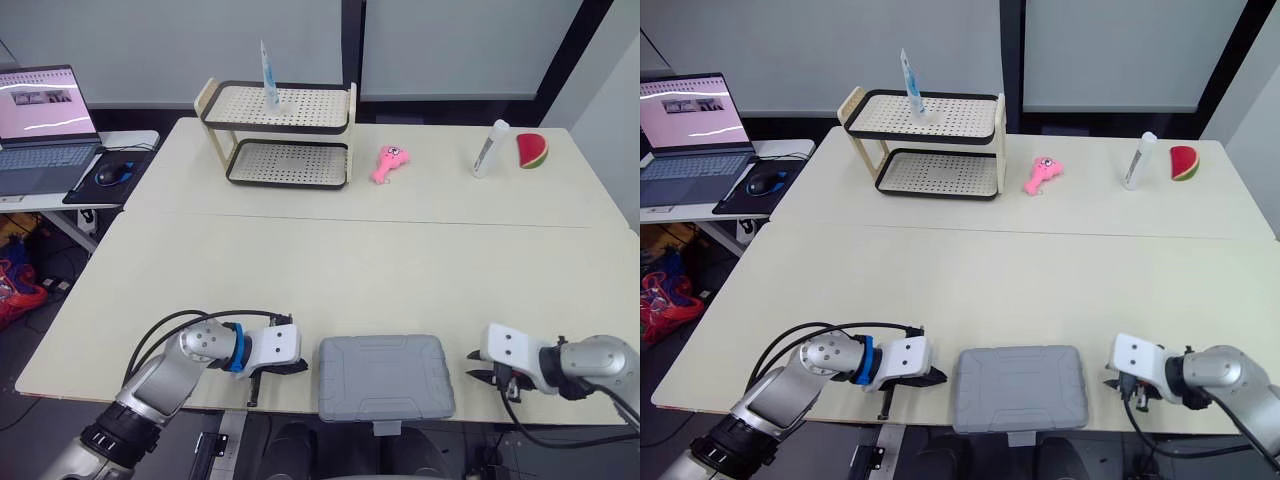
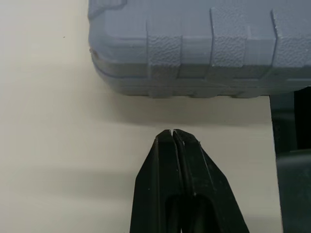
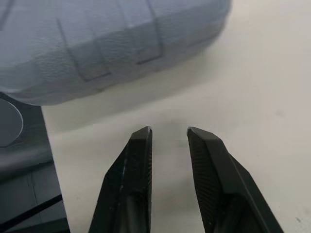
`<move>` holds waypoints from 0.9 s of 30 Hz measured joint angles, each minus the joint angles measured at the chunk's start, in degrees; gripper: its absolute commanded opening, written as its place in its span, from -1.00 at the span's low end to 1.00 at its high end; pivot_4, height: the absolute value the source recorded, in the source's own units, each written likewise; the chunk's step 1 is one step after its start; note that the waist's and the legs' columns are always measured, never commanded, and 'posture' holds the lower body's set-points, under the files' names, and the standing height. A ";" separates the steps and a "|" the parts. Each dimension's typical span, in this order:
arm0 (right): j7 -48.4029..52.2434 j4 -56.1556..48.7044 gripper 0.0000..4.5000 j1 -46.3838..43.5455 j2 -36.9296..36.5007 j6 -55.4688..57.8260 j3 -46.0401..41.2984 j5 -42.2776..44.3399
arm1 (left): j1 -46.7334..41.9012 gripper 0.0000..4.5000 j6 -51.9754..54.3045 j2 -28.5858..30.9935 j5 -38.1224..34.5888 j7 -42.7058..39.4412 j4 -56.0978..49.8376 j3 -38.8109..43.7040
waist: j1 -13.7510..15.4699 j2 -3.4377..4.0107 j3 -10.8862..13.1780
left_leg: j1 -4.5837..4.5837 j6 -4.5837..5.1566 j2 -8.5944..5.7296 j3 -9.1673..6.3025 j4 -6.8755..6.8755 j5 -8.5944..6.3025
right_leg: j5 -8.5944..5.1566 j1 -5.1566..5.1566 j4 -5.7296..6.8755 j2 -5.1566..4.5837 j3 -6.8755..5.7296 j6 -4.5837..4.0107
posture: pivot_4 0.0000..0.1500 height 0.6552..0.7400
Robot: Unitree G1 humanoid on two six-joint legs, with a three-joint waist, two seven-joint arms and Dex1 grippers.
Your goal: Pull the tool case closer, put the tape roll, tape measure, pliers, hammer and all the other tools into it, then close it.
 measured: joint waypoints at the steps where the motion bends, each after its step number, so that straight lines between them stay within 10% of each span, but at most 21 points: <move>1: 0.08 -0.45 -0.76 0.41 0.10 0.07 0.14 -0.45 | -0.07 -1.00 0.31 -0.60 0.32 0.18 -0.07 -0.29 | 0.05 0.00 0.00 | 0.00 0.00 0.00 -0.01 0.01 0.00 | 0.00 0.01 0.00 0.00 0.00 0.00 | 1.00 1.00; 27: 1.00 -6.69 -0.87 1.13 4.40 8.64 -0.69 -2.43 | -4.64 -1.00 0.19 -4.36 3.85 0.34 2.59 -3.58 | 0.48 0.00 -0.01 | 0.04 -0.02 -0.03 -0.05 0.04 0.01 | 0.00 0.07 0.00 -0.01 -0.03 0.00 | 1.00 1.00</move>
